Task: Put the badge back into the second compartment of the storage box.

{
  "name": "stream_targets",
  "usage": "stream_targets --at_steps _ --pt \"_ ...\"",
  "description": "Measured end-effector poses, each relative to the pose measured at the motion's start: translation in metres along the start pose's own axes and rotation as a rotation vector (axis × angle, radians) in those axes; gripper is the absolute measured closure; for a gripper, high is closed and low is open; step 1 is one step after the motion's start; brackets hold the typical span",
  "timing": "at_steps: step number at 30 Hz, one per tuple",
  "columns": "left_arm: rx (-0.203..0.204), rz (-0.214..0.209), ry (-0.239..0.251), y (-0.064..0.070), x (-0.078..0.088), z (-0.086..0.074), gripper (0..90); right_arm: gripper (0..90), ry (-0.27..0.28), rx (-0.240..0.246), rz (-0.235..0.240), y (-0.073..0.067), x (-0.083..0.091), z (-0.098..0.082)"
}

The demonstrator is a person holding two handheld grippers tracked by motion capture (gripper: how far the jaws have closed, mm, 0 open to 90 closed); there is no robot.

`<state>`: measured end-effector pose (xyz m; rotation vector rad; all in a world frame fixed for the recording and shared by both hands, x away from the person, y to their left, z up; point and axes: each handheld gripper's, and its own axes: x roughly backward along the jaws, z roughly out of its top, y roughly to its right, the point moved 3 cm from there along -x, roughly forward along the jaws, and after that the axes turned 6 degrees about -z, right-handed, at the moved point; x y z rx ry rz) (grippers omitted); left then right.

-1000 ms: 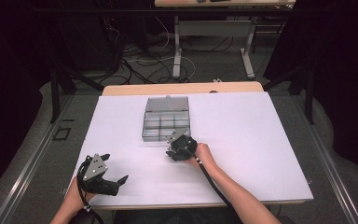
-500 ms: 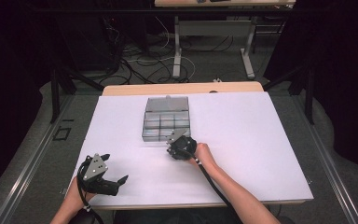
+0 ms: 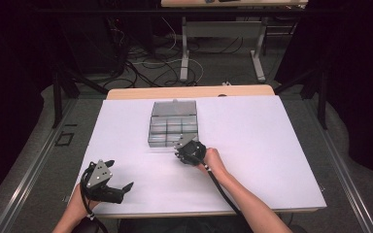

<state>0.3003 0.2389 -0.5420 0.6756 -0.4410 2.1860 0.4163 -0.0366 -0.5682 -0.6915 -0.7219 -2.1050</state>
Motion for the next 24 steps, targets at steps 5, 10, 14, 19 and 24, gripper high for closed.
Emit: stream_targets --at_steps 5,10,14,19,24 --pt "-0.005 0.001 0.003 0.0 0.0 0.0 0.6 83.7 0.007 -0.026 -0.04 0.006 0.006 0.0" --pt "-0.002 0.0 -0.001 0.0 0.0 0.0 0.5 85.4 0.009 -0.015 -0.048 0.008 0.008 0.001" --pt "-0.011 0.007 -0.003 -0.001 0.0 0.0 0.5 87.2 0.013 -0.039 -0.061 0.013 0.01 0.0" --pt "-0.019 0.009 -0.003 -0.001 0.0 0.0 0.5 88.3 0.014 -0.063 -0.065 0.016 0.012 -0.001" --pt "-0.002 -0.007 0.002 0.0 0.001 0.0 0.5 88.4 0.031 -0.093 -0.066 0.019 0.015 0.0"
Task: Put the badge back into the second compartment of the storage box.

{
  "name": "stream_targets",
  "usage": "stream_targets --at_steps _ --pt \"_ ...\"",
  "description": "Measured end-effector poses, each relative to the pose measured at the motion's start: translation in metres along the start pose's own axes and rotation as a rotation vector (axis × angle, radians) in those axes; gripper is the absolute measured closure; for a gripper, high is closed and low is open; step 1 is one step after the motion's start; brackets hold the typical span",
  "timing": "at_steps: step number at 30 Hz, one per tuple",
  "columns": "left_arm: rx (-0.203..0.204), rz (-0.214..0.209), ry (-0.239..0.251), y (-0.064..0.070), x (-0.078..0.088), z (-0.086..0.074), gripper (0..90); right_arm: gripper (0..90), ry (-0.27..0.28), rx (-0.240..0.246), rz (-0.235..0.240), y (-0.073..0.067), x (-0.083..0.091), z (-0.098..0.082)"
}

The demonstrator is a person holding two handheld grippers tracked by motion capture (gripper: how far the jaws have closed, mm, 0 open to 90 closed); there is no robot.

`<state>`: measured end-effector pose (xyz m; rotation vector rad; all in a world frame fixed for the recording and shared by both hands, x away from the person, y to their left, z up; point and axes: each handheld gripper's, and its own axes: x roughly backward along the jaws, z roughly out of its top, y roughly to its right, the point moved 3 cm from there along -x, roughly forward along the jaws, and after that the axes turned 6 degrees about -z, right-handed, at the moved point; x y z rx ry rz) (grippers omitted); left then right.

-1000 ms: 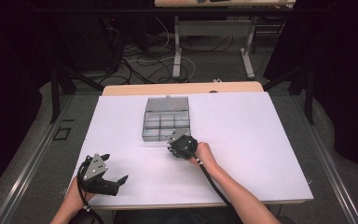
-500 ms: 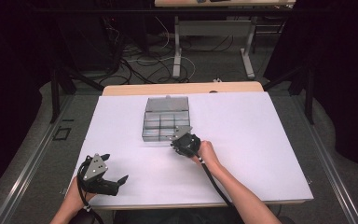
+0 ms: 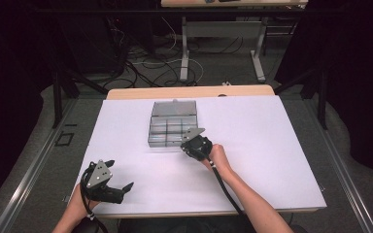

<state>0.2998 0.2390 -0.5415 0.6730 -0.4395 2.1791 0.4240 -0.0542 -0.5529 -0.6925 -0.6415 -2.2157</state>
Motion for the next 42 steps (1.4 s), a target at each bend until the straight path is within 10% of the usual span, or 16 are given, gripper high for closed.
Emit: stream_targets --at_steps 42 --pt "-0.005 0.005 0.011 0.0 0.001 0.0 0.5 88.3 0.09 -0.053 0.006 0.023 0.048 0.0"
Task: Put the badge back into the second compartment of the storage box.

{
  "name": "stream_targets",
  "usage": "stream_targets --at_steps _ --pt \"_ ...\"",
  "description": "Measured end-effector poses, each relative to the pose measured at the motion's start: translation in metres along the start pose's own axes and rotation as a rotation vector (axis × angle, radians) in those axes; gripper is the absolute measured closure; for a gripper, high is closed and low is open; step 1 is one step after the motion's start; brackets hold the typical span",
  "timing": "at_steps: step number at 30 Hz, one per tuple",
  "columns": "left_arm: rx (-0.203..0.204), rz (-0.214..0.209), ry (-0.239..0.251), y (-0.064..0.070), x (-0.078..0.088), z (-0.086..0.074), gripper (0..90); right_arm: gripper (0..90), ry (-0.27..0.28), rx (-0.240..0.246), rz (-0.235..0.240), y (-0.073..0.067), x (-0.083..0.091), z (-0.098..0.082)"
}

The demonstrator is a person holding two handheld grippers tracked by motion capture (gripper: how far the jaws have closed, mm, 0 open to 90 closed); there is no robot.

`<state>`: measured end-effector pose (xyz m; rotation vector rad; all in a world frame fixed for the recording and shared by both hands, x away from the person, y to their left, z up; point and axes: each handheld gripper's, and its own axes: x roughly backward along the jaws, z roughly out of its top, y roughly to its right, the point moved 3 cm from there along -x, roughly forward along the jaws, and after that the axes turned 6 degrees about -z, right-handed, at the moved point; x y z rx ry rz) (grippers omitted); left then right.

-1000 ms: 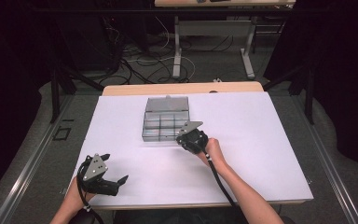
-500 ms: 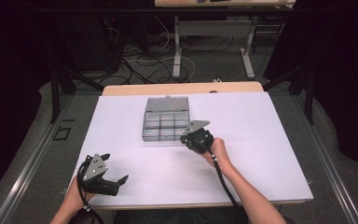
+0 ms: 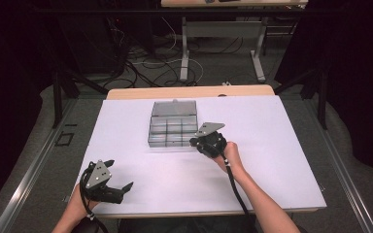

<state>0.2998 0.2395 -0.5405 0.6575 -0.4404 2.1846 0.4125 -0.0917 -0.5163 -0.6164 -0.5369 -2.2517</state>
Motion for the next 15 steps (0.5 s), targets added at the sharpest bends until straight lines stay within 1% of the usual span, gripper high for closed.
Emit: stream_targets --at_steps 3,4,5,8,11,12,13,15 --pt "0.005 -0.003 -0.002 -0.0003 -0.0008 -0.0001 0.5 88.3 0.02 -0.015 -0.008 0.0025 0.0007 0.0009" --pt "0.005 -0.002 -0.003 -0.0005 -0.0009 -0.0001 0.5 88.2 0.007 -0.013 -0.003 0.0036 0.0022 0.001" --pt "0.008 -0.003 -0.001 -0.0006 -0.0013 -0.0002 0.5 88.3 0.02 -0.022 -0.009 0.0043 0.0018 0.0012" --pt "0.008 -0.003 -0.001 -0.0004 -0.0015 -0.0001 0.5 88.3 0.021 -0.023 -0.006 0.0071 0.0033 0.002" --pt "0.006 -0.002 0.0 -0.0003 -0.0012 0.0 0.5 88.3 0.034 -0.028 -0.012 0.0084 0.0039 0.0033" --pt "0.005 -0.002 0.0 -0.0002 -0.0009 0.0 0.5 88.3 0.016 -0.026 -0.007 0.0085 0.0048 0.0034" --pt "0.005 -0.001 -0.001 -0.0002 -0.0008 0.0 0.6 88.3 0.038 -0.027 -0.016 0.0084 0.0035 0.0036" --pt "0.006 -0.001 -0.001 -0.0003 -0.0008 -0.0001 0.5 88.3 0.035 -0.028 -0.015 0.0085 0.0037 0.0041"
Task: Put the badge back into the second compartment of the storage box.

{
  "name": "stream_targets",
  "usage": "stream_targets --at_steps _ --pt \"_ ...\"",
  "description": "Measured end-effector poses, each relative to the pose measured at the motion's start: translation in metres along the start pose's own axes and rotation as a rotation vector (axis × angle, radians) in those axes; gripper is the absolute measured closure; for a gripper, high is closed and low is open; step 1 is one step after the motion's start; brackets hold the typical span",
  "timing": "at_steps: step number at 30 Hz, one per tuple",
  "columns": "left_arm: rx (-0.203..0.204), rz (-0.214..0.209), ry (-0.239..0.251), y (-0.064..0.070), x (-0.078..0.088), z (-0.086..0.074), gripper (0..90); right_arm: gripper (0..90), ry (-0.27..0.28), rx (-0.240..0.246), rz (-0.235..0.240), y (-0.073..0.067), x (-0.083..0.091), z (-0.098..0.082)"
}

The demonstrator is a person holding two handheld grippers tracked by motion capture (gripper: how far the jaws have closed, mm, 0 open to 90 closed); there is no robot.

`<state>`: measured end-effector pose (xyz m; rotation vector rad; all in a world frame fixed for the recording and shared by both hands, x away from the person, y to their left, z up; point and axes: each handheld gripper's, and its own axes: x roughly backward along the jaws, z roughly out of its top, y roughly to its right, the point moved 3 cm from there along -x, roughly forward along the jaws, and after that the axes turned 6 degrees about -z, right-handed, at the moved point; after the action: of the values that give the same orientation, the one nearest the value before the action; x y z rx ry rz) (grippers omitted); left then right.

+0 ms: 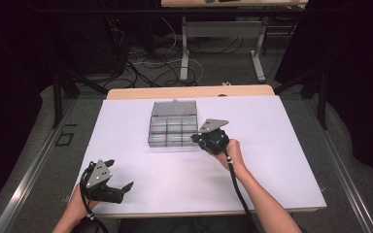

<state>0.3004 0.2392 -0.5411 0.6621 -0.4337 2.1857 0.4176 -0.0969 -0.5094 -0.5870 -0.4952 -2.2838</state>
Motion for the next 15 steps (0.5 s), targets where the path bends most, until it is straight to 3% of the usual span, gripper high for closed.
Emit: stream_targets --at_steps 15 --pt "-0.003 -0.001 0.0 0.0 0.0 0.0 0.5 88.4 0.024 0.002 -0.015 0.004 -0.004 0.011"
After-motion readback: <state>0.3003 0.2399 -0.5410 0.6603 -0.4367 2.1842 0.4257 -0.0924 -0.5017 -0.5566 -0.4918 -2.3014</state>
